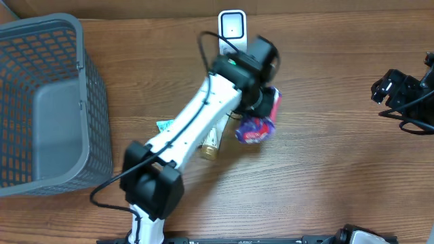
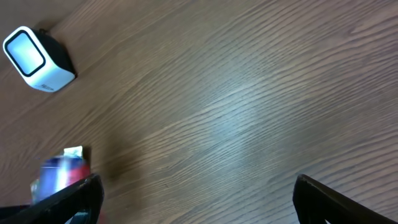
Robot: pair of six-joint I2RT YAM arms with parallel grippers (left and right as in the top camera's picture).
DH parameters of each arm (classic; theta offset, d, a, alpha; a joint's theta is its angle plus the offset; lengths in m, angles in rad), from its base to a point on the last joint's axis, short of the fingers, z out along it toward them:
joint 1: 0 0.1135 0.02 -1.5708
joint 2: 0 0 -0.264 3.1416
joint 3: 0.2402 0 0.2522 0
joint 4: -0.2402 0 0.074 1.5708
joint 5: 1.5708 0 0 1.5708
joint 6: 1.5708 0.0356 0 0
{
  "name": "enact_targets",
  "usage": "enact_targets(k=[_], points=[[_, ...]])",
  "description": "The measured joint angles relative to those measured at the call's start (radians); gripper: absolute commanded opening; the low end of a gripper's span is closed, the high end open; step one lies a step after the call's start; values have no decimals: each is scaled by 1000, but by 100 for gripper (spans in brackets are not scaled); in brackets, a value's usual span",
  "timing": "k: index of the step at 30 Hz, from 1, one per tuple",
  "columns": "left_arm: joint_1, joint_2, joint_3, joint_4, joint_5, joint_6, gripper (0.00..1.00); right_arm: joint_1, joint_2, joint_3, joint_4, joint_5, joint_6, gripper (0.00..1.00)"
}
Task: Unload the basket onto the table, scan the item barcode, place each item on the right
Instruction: 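Carry the purple package right of the Pantene tube and release, then withdraw the left gripper to the lower left near the basket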
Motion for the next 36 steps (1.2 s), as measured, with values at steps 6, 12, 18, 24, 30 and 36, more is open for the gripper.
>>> enact_targets(k=[6,12,18,24,30,36], points=[[-51,90,-18,32,-79,-41,69,0,0,0,0,-4,6,98],[-49,144,-26,28,-113,-52,100,0,0,0,0,-8,9,99],[-5,141,10,-69,-118,-51,100,0,0,0,0,-11,11,99],[101,41,61,-216,-184,-48,100,0,0,0,0,-23,12,99],[223,-116,86,-322,-246,-48,100,0,0,0,0,-37,13,99],[341,-161,90,-478,-298,-48,100,0,0,0,0,-38,12,100]])
